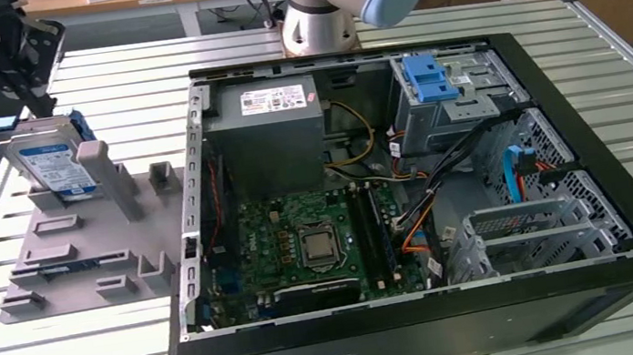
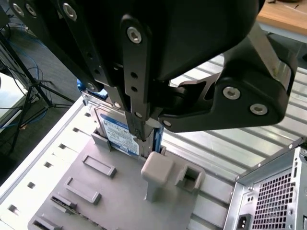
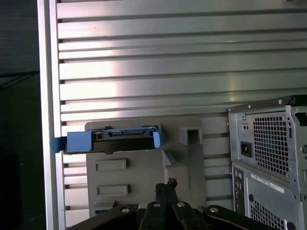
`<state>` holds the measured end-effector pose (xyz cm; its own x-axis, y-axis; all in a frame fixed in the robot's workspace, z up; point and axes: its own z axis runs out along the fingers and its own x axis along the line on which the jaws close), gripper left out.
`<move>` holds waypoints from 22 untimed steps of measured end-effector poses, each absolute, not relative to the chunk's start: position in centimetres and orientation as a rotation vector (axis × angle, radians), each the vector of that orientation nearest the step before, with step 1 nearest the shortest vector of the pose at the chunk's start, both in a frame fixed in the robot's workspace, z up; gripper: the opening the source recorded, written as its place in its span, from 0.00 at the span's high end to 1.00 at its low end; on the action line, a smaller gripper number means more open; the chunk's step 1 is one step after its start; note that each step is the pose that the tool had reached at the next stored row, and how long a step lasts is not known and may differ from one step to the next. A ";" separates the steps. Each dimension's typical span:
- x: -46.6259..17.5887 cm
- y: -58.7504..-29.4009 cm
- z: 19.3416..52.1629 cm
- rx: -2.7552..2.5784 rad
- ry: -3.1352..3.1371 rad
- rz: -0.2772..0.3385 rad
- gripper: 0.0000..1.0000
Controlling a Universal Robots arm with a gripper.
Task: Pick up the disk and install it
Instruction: 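Reach for the disk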
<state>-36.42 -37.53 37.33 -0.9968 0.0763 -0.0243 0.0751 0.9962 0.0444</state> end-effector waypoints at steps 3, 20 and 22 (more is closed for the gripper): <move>-37.2 -36.8 37.3 0.118 3.113 0.068 0.89; -40.7 -35.9 37.2 0.118 3.113 0.068 0.89; -41.3 -35.7 37.1 0.118 3.113 0.068 0.89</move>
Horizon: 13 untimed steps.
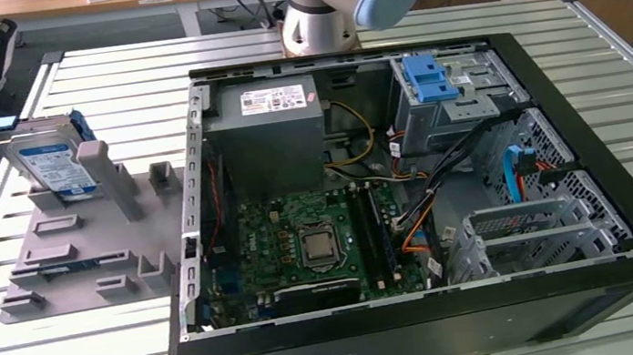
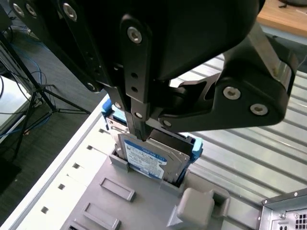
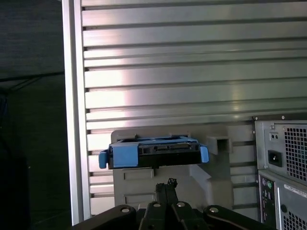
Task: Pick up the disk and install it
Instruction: 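Reach for the disk, then pick up the disk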
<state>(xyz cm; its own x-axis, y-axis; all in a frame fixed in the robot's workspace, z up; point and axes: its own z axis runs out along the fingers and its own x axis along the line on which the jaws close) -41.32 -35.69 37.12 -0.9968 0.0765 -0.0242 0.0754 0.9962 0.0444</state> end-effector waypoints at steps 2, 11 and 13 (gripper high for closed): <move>-41.9 -35.4 37.1 0.118 3.113 0.068 0.89; -42.9 -35.2 37.0 0.119 3.113 0.068 0.89; -42.9 -35.2 37.0 0.119 3.113 0.068 0.89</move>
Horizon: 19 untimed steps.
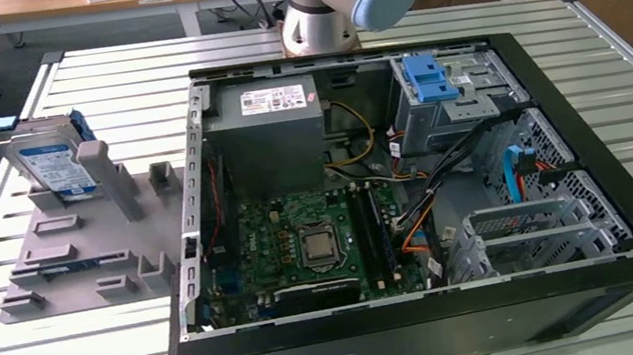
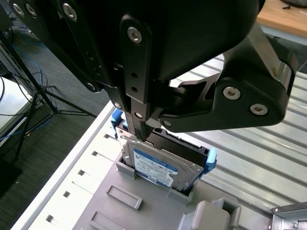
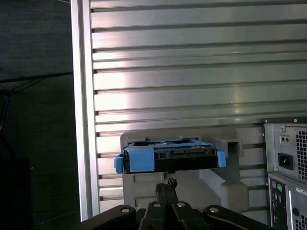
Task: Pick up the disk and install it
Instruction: 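Pick up the disk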
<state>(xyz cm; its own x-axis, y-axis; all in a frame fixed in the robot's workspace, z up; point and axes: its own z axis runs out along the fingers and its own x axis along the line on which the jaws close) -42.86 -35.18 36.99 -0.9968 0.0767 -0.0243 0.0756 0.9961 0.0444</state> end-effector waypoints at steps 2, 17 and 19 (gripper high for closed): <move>-42.9 -35.2 37.0 0.119 3.113 0.068 0.89; -42.9 -35.2 37.0 0.078 3.114 0.068 0.89; -42.9 -35.2 37.0 0.071 3.115 0.068 0.89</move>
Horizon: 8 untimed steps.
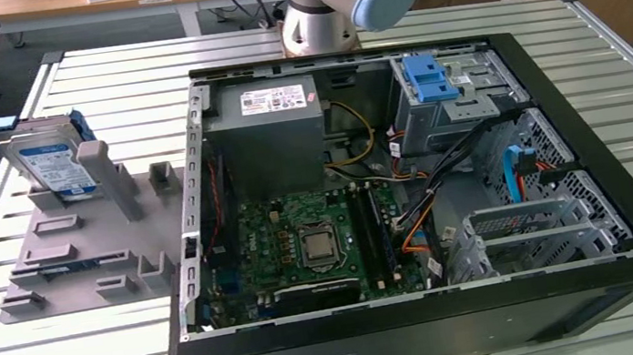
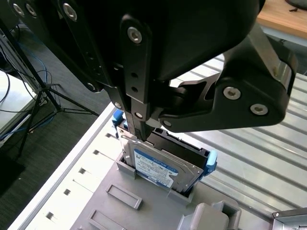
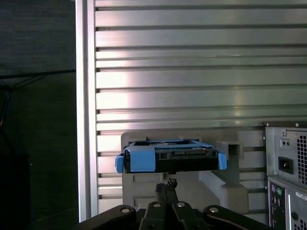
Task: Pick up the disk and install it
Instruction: 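Pick up the disk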
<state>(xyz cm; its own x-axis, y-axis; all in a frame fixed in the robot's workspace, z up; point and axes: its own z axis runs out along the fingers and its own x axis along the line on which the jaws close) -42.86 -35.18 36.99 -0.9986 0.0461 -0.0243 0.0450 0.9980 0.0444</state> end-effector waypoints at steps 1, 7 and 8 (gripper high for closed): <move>-42.9 -35.2 37.0 0.068 3.115 0.068 0.89; -42.9 -35.2 37.0 0.061 3.115 0.068 0.89; -42.9 -35.2 37.0 0.061 3.115 0.068 0.89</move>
<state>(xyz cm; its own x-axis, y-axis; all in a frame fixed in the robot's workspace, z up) -42.86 -35.18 36.99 -0.9989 0.0394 -0.0242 0.0383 0.9983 0.0444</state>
